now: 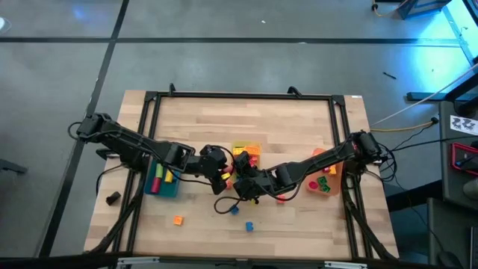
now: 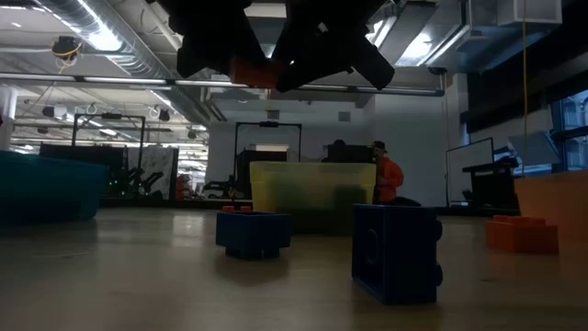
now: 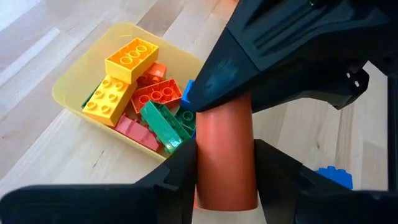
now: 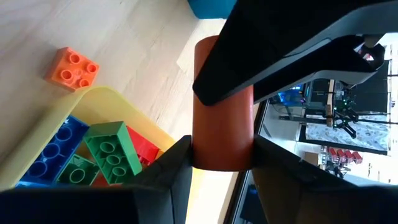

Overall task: Sort blocks by size
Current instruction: Put the orange cylindrical block into the blue bin, then put the yellow 4 stud game piece into the orange bin

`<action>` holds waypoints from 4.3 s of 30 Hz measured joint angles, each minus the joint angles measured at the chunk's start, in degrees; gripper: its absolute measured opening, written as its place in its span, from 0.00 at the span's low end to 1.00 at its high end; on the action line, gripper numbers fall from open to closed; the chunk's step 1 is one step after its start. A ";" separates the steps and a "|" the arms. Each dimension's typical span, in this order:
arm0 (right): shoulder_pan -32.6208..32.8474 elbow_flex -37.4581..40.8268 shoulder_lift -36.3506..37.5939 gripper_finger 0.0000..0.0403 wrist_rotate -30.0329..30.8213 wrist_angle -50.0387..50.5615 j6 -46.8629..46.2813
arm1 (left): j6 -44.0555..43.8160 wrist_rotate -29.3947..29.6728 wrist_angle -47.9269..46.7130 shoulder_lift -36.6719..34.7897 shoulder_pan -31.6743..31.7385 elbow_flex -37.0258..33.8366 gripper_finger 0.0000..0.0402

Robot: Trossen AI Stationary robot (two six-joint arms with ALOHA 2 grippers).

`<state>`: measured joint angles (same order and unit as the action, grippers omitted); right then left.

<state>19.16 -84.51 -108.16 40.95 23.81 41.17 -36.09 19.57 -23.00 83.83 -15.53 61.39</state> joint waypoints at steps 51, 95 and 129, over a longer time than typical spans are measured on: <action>-0.11 0.04 0.02 0.68 7.20 28.62 -22.50 | -29.02 -11.99 -56.21 -13.67 -0.72 0.11 0.28; -0.04 0.04 0.00 0.68 -7.13 49.81 -42.42 | -84.63 -27.94 -29.32 5.71 -28.30 -0.02 0.45; -0.04 0.04 0.87 0.68 -7.10 55.90 -42.49 | -83.03 -20.66 -24.21 18.37 -28.35 -0.04 0.45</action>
<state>19.11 -84.47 -107.29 33.85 79.71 -1.32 -119.12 -1.09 -47.22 102.20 -43.88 61.34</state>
